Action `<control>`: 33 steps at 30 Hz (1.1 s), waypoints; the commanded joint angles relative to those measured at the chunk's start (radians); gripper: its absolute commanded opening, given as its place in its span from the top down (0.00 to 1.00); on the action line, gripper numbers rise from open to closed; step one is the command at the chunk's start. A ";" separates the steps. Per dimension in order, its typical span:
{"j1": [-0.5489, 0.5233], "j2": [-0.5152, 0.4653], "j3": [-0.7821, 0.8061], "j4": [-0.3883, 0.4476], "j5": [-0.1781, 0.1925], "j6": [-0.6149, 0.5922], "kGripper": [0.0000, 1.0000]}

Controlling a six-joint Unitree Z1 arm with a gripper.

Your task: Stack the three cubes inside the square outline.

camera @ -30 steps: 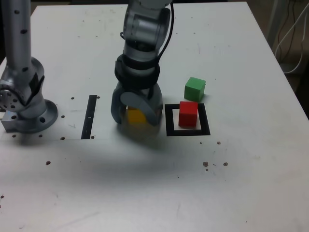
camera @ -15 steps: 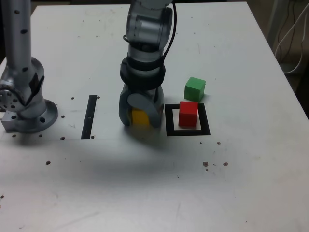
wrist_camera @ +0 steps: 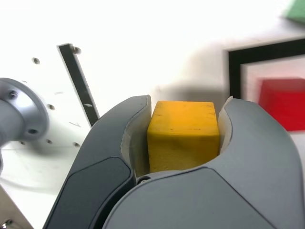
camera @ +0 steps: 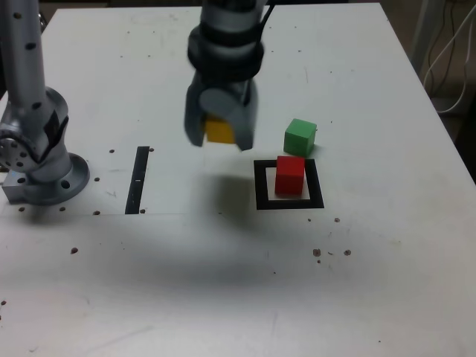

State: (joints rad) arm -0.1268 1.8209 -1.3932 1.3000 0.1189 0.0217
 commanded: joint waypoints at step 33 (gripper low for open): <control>-0.044 0.220 -0.189 -0.052 -0.018 0.026 0.75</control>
State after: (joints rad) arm -0.1731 2.0375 -1.5868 1.2555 0.0981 0.0456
